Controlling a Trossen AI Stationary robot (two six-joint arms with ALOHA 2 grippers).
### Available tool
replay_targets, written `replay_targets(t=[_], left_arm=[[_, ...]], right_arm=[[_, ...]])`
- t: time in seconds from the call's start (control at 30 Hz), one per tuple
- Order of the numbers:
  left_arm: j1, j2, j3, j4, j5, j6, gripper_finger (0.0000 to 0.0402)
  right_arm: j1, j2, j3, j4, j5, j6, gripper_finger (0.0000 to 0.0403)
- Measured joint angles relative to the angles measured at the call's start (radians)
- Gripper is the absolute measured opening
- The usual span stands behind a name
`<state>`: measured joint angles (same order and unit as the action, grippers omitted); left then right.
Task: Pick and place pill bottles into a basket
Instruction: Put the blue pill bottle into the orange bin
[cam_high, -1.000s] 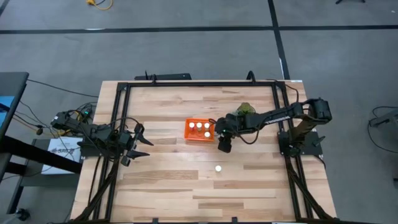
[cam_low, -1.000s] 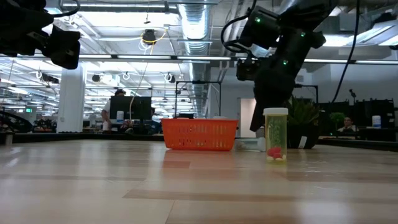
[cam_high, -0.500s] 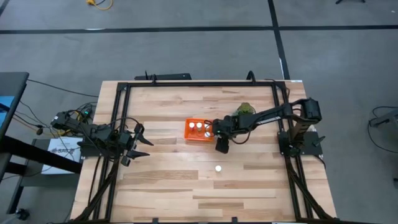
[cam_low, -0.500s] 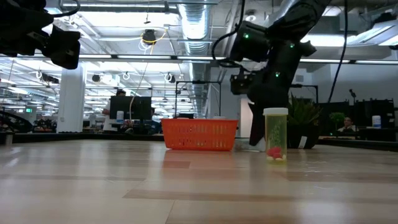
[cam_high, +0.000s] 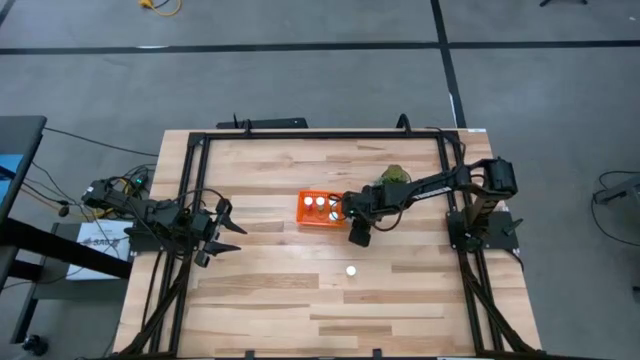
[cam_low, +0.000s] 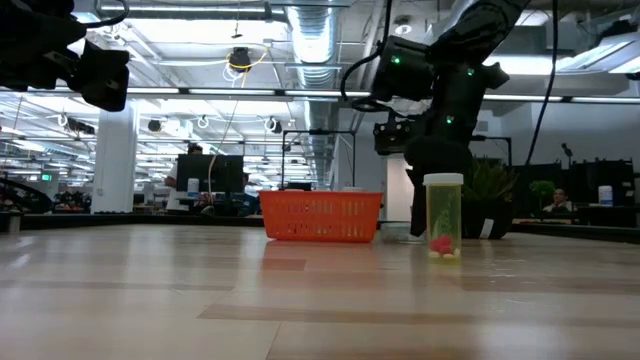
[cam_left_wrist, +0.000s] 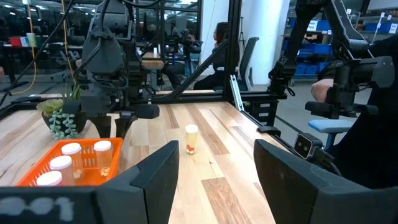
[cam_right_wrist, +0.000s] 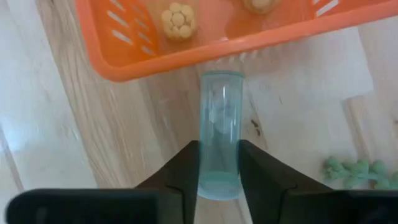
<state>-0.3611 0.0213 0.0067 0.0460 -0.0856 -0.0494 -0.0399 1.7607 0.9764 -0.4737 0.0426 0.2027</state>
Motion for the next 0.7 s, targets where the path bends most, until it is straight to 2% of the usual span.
replay_targets(t=[0.13,0.37,0.53,0.7], left_arm=[[0.000,0.000,0.000,0.000,0.000,0.000,0.0197],[0.000,0.000,0.000,0.000,0.000,0.000,0.0197],[0.000,0.000,0.000,0.000,0.000,0.000,0.0197],[0.000,0.000,0.000,0.000,0.000,0.000,0.0197]], right_arm=[[0.000,-0.001,0.001,-0.007,-0.013,-0.017,0.0080],[0.000,-0.031,0.000,-0.090,-0.016,-0.046,0.0089],[0.007,-0.095,0.060,-0.297,0.030,-0.103,0.0086],[0.035,-0.114,0.175,-0.558,0.081,-0.164,0.0086]])
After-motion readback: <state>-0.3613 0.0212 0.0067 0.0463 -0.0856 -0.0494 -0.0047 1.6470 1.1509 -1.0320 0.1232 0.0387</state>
